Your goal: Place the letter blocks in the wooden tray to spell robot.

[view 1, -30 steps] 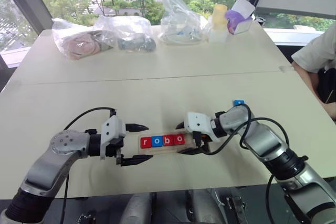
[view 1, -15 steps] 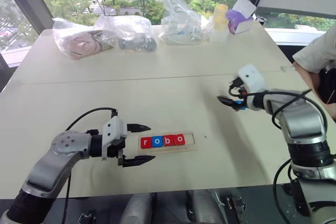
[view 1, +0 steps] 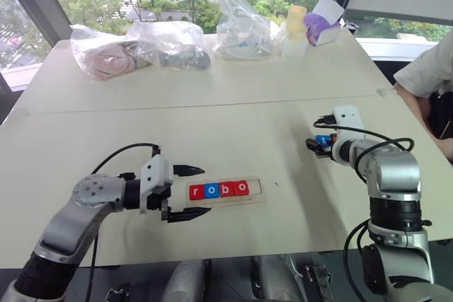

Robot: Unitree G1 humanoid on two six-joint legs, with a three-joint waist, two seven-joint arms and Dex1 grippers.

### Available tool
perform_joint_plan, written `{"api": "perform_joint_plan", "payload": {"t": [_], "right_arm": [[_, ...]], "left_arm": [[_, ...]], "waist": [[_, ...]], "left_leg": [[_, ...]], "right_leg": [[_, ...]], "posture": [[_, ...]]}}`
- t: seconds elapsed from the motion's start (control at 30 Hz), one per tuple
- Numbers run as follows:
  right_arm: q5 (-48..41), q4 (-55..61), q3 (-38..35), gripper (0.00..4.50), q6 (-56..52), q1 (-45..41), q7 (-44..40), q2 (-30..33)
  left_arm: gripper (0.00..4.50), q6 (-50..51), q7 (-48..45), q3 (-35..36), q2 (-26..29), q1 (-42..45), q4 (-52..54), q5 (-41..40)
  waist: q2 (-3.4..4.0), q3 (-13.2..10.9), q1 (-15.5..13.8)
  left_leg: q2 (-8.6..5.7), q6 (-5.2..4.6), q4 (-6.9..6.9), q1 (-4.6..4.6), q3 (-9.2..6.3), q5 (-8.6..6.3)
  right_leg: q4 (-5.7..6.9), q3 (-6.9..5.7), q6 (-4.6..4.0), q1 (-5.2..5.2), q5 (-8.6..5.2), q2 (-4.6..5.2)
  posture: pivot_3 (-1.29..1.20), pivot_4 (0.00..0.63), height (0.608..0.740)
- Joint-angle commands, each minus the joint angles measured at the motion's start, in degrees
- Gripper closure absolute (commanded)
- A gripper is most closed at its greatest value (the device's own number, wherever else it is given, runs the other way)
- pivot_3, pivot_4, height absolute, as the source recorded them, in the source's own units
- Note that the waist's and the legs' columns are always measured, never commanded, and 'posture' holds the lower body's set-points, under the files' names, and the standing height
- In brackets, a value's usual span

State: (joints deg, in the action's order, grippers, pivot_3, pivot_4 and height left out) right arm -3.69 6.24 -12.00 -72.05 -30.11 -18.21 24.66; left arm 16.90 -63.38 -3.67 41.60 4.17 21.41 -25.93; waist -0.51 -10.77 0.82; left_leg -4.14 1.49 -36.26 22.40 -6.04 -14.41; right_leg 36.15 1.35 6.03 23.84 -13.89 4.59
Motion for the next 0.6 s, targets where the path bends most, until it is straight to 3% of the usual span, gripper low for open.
{"api": "perform_joint_plan", "payload": {"t": [0.03, 0.17, 0.33, 0.6], "right_arm": [[-0.6, -0.9, -1.1, 1.34, 0.2, -0.4, 1.4, 0.1], [-1.6, 3.0, -0.5, 3.33, -3.5, 0.7, 2.1, -0.3], [-3.7, 19.4, -0.7, 3.35, -18.8, 5.9, 4.0, -4.2], [-12.6, 39.6, -2.2, 3.35, -20.4, 19.3, 7.9, -11.0]], "left_arm": [[0.0, -0.7, 0.1, 0.9, 0.3, -0.3, 1.4, -0.4], [0.0, -0.9, -0.1, 0.9, 0.3, -0.2, 1.2, -0.2], [0.0, -1.2, -0.5, 0.4, 0.0, 0.2, 0.9, -0.1], [0.0, -1.5, -1.1, -0.5, -0.5, 0.6, 0.2, 0.2]], "waist": [[0.01, 0.0, 0.0], [0.01, 0.0, -0.1], [0.01, 0.0, -0.1], [0.01, 0.0, 0.0]], "left_leg": [[0.0, 0.0, 0.0, -0.01, 0.0, 0.0], [0.0, 0.0, -0.02, -0.01, -0.02, 0.0], [0.01, 0.0, 0.07, 0.01, -0.09, 0.0], [0.02, 0.0, 0.07, 0.01, -0.13, 0.0]], "right_leg": [[0.0, 0.0, 0.0, -0.01, 0.0, 0.0], [-0.01, -0.04, 0.0, -0.06, 0.0, 0.0], [-0.01, -0.06, -0.01, 0.0, -0.01, 0.01], [-0.01, -0.1, 0.0, -0.01, -0.02, 0.0]], "posture": [[0.0, 0.15, 0.74], [0.0, 0.15, 0.74], [0.0, 0.15, 0.74], [0.0, 0.15, 0.74]]}}
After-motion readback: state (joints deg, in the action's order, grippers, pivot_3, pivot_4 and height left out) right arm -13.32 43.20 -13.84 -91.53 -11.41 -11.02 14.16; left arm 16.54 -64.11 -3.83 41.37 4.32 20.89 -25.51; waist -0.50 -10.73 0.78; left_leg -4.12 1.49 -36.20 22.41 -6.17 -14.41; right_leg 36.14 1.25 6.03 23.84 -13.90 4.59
